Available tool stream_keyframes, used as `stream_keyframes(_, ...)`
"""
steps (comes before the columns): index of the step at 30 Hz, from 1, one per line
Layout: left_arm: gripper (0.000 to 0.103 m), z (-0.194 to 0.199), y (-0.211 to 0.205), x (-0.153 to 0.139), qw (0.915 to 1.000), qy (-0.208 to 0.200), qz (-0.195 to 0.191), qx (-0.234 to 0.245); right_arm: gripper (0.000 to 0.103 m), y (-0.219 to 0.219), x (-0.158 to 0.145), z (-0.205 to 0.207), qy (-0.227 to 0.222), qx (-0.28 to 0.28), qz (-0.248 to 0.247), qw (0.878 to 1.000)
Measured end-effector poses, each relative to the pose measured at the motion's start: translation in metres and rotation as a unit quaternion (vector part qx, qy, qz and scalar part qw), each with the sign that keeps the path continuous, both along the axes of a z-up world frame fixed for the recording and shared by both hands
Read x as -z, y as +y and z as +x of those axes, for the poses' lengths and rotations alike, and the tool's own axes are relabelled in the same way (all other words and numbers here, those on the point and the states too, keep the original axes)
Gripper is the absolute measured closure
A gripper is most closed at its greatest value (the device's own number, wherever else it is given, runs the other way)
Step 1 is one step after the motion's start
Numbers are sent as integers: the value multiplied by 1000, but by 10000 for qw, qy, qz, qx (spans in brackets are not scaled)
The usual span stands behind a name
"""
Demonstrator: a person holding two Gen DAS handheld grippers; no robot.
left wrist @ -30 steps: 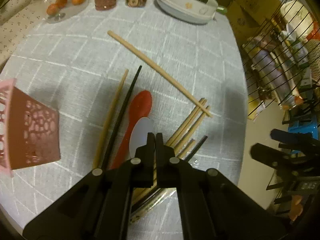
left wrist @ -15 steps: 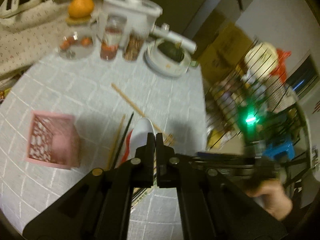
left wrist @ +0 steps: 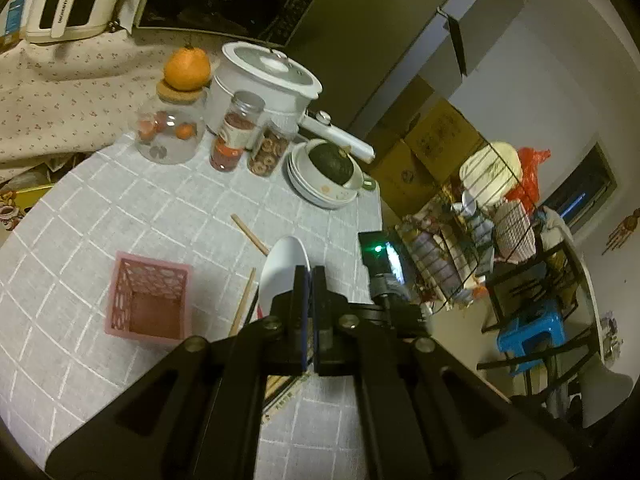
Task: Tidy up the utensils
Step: 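Lift the white spoon with the left tool while the right tool reaches the red spoon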
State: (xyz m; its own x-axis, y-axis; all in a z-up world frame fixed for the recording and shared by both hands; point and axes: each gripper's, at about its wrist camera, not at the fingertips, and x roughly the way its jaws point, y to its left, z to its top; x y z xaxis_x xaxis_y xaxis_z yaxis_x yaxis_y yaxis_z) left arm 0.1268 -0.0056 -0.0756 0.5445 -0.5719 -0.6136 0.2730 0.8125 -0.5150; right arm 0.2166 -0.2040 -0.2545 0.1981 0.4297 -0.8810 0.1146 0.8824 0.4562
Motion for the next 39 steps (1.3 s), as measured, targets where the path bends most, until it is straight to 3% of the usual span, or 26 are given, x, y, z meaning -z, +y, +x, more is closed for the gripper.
stream_keyframes(6, 101, 6, 13, -2, 9997, -120, -183, -134, 85, 7, 17, 10, 4, -136, -269, 9995)
stream_keyframes(17, 101, 5, 20, -4, 9990, -285, -177, -302, 99, -5, 16, 4, -196, -304, 17, 9993)
stream_keyframes(24, 101, 7, 33, -8, 9965, -559, -417, -466, 100, -15, -22, -8, -735, -404, -175, 9963)
stream_keyframes(32, 101, 26, 49, 5, 9875, -1023, -356, -1141, 101, -11, -84, -33, -1606, -702, -501, 9832)
stream_keyframes(39, 101, 37, 53, 17, 9774, -1431, -324, -1525, 101, -9, -103, -38, -1948, -690, -520, 9770)
